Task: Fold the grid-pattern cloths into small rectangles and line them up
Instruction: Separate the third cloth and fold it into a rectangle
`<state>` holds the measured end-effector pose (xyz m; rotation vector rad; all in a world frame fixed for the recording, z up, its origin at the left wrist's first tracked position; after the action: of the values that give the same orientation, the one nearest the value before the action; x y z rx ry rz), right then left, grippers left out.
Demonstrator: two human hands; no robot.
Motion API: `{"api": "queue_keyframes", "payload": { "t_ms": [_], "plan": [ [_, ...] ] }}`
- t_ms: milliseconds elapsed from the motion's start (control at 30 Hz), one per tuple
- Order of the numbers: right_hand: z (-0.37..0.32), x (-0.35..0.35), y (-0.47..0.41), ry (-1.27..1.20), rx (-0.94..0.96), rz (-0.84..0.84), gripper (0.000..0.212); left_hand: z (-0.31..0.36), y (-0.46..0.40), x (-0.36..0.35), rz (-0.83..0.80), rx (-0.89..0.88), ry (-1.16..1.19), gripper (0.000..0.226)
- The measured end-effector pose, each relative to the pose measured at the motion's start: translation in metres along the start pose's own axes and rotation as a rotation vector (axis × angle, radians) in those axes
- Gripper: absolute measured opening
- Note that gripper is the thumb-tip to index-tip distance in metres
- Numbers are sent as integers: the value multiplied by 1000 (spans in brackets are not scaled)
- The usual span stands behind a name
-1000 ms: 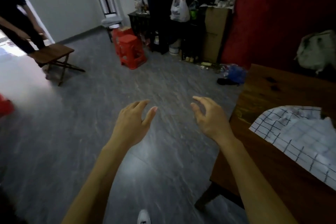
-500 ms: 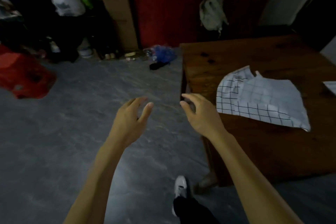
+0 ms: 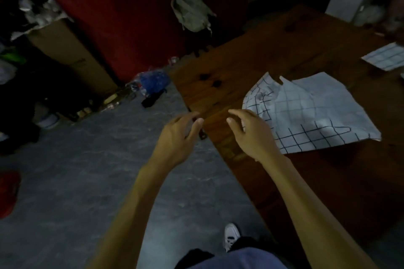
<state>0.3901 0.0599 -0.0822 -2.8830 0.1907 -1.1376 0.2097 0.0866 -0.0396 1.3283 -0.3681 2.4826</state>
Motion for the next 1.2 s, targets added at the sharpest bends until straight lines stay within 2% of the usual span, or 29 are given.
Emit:
{"api": "queue_keyframes", "payload": {
  "t_ms": [233,433,733,967,1200],
  "plan": [
    [65,12,-32,0,-219,108,38,13,-92,-55,-178,-188,46,52],
    [110,6,-50,39,-425,188,37,13,-166,-105,-352,-323,19,42],
    [130,-31,-84,62,-727,315,40,-13,-264,-181,-609,-440,21,43],
    [142,-52,-85,40,-872,316,39,-18,-310,-231,-678,-394,-33,42],
    [167,-51,-112,10,-860,259,40,-20,-349,-266,-649,-271,-149,51]
  ]
}}
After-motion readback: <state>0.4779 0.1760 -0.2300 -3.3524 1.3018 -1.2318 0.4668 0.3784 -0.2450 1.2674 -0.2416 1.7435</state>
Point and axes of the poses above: each hand's wrist, its own y-axis away from the middle knuckle, its own x-axis out of the back of the hand, z = x × y, the point moved 7 cm from there along -y, towards the middle knuckle
